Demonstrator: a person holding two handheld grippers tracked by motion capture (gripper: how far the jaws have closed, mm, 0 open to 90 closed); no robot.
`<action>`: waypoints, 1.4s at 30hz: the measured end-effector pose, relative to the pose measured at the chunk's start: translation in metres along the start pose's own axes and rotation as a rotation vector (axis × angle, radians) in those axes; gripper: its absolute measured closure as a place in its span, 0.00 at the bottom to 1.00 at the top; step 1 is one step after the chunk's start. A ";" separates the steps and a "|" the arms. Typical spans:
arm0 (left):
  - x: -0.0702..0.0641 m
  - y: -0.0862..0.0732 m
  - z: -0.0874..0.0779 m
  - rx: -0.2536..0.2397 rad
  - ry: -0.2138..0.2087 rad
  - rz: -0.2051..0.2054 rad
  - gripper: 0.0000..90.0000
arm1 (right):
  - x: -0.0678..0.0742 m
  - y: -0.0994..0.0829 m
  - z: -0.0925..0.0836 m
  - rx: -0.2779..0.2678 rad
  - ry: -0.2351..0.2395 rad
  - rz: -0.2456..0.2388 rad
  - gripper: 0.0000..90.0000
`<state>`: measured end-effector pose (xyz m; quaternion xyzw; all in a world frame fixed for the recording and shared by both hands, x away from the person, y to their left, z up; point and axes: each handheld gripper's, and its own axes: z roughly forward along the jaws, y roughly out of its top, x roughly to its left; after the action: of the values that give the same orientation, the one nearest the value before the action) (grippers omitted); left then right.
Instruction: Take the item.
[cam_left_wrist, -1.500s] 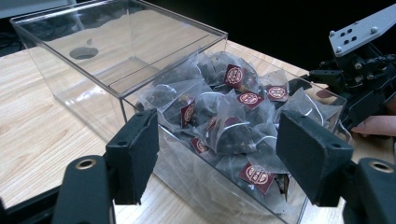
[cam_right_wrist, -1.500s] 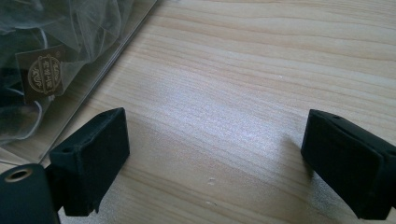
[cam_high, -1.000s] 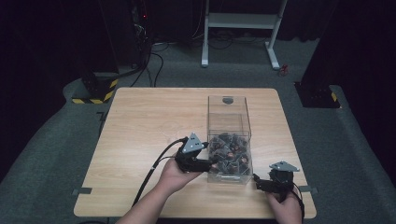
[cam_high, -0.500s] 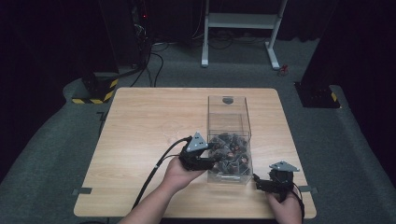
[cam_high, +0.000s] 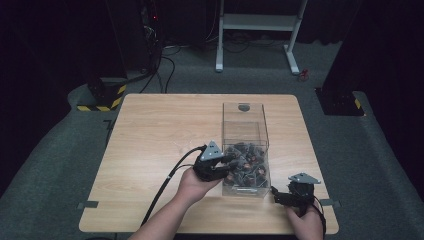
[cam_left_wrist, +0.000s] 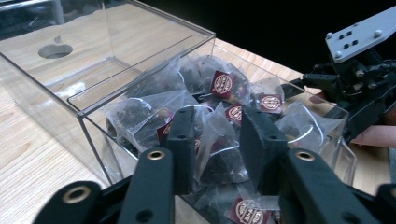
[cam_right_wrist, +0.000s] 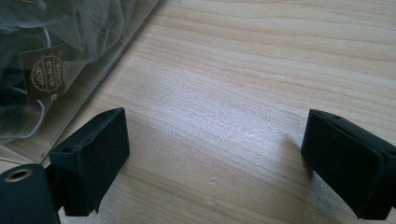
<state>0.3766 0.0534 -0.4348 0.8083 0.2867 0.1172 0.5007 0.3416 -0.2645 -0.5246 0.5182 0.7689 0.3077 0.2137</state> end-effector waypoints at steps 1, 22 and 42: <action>0.000 0.000 0.000 0.002 0.000 0.002 0.76 | 0.000 0.000 0.000 0.001 0.000 0.002 0.09; 0.002 -0.004 -0.001 -0.013 0.009 0.009 1.00 | 0.000 0.000 0.000 0.000 0.000 0.000 0.09; 0.001 -0.004 -0.011 -0.062 -0.002 -0.017 1.00 | 0.000 0.000 0.000 0.001 0.000 0.002 0.09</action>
<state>0.3711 0.0632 -0.4329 0.7899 0.2892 0.1211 0.5270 0.3415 -0.2644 -0.5246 0.5191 0.7684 0.3077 0.2132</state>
